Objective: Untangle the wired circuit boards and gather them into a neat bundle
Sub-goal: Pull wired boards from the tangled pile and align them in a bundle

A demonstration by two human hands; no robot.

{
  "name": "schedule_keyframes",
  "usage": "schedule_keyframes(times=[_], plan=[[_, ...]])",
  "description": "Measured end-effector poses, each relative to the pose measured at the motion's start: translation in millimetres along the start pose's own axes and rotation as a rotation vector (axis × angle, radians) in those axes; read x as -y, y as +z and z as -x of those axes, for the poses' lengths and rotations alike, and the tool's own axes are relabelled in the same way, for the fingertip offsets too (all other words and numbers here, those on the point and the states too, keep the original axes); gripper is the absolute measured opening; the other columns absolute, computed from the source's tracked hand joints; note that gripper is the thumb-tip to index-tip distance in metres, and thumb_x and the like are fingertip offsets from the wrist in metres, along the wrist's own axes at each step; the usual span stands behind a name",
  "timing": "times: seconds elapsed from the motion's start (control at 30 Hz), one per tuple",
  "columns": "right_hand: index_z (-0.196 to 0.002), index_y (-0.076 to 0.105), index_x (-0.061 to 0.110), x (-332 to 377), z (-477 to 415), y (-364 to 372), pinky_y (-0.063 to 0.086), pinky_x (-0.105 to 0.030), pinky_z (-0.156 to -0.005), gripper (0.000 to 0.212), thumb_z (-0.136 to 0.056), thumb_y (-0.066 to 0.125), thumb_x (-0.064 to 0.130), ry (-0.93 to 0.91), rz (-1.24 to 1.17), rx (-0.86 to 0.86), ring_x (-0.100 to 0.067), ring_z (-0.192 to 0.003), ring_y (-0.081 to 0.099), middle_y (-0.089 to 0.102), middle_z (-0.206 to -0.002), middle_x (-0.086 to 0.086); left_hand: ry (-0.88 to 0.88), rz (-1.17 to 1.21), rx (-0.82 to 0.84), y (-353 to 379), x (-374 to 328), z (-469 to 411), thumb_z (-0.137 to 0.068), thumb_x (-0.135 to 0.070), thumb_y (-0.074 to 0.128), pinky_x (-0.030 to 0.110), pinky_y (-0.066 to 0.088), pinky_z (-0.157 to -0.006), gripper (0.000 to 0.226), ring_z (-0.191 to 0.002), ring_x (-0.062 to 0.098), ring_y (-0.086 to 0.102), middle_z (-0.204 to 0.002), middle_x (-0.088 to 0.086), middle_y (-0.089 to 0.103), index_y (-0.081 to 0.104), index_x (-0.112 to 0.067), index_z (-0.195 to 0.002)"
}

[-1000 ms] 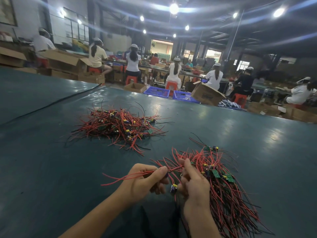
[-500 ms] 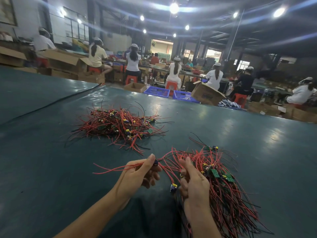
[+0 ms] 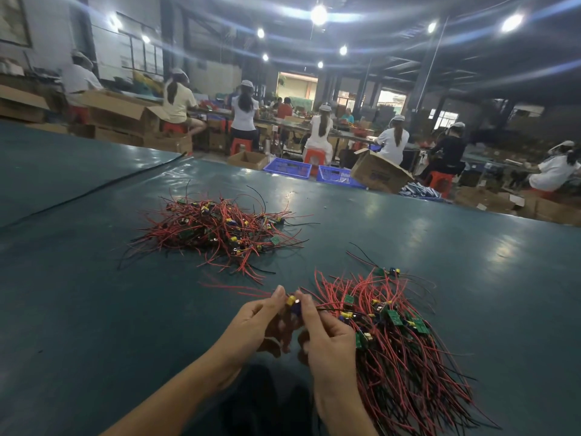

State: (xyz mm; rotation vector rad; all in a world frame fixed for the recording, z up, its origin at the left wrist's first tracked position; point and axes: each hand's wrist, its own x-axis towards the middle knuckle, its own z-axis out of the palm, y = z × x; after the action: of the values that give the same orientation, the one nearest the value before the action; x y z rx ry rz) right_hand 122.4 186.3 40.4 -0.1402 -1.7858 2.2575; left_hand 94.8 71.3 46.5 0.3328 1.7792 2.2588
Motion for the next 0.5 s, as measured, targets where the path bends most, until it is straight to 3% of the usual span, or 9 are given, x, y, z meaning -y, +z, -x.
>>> schedule_keyframes(times=[0.07, 0.13, 0.2, 0.27, 0.37, 0.5], plan=[[-0.074, 0.079, 0.019, 2, -2, -2, 0.041, -0.022, -0.042, 0.026, -0.077, 0.067, 0.042, 0.066, -0.126, -0.142, -0.014, -0.046, 0.050, 0.072, -0.072, -0.008, -0.008, -0.015, -0.043, -3, 1, -2, -0.084, -0.053, 0.048, 0.022, 0.044, -0.048, 0.046, -0.052, 0.017, 0.058, -0.063, 0.008, 0.063, 0.069, -0.013, -0.075], [-0.070, 0.078, 0.018, 4, -7, -8, 0.028, -0.019, -0.036, 0.025, -0.083, 0.066, 0.037, 0.100, -0.271, -0.279, -0.006, -0.039, 0.035, 0.073, -0.077, -0.007, 0.003, -0.045, -0.104, -6, 2, -5, -0.089, -0.049, 0.046, 0.022, 0.042, -0.048, 0.045, -0.052, 0.017, 0.056, -0.063, 0.008, 0.061, 0.064, -0.009, -0.080], [-0.076, 0.076, 0.016, 6, -10, -14, 0.028, -0.020, -0.037, 0.023, -0.091, 0.063, 0.028, 0.154, -0.382, -0.324, -0.006, -0.042, 0.032, 0.074, -0.093, -0.004, 0.036, -0.064, -0.177, -10, 3, -8, -0.097, -0.039, 0.044, 0.022, 0.041, -0.048, 0.041, -0.050, 0.016, 0.054, -0.061, 0.007, 0.062, 0.063, -0.007, -0.079], [-0.100, 0.070, 0.014, 7, -11, -17, 0.030, -0.019, -0.036, 0.014, -0.093, 0.062, 0.024, 0.224, -0.422, -0.316, -0.006, -0.044, 0.035, 0.073, -0.108, -0.002, 0.079, -0.085, -0.238, -14, 4, -9, -0.100, -0.032, 0.043, 0.022, 0.041, -0.047, 0.040, -0.049, 0.016, 0.053, -0.059, 0.006, 0.062, 0.062, -0.005, -0.078], [-0.125, 0.059, 0.009, 5, -11, -17, 0.035, -0.018, -0.035, 0.034, -0.093, 0.062, 0.022, 0.224, -0.378, -0.318, -0.007, -0.046, 0.040, 0.071, -0.113, 0.000, 0.143, -0.177, -0.304, -22, 7, -13, -0.101, -0.028, 0.043, 0.021, 0.043, -0.049, 0.038, -0.052, 0.014, 0.056, -0.061, 0.004, 0.064, 0.063, -0.004, -0.079], [-0.140, 0.049, 0.016, 2, -13, -16, 0.039, -0.019, -0.036, 0.048, -0.095, 0.061, 0.021, 0.186, -0.317, -0.313, -0.008, -0.047, 0.043, 0.070, -0.115, 0.003, 0.334, -0.648, -0.438, -42, 14, -21, -0.095, -0.023, 0.057, 0.019, 0.045, -0.066, 0.013, -0.073, 0.004, 0.060, -0.079, -0.006, 0.067, 0.064, -0.021, -0.084]])
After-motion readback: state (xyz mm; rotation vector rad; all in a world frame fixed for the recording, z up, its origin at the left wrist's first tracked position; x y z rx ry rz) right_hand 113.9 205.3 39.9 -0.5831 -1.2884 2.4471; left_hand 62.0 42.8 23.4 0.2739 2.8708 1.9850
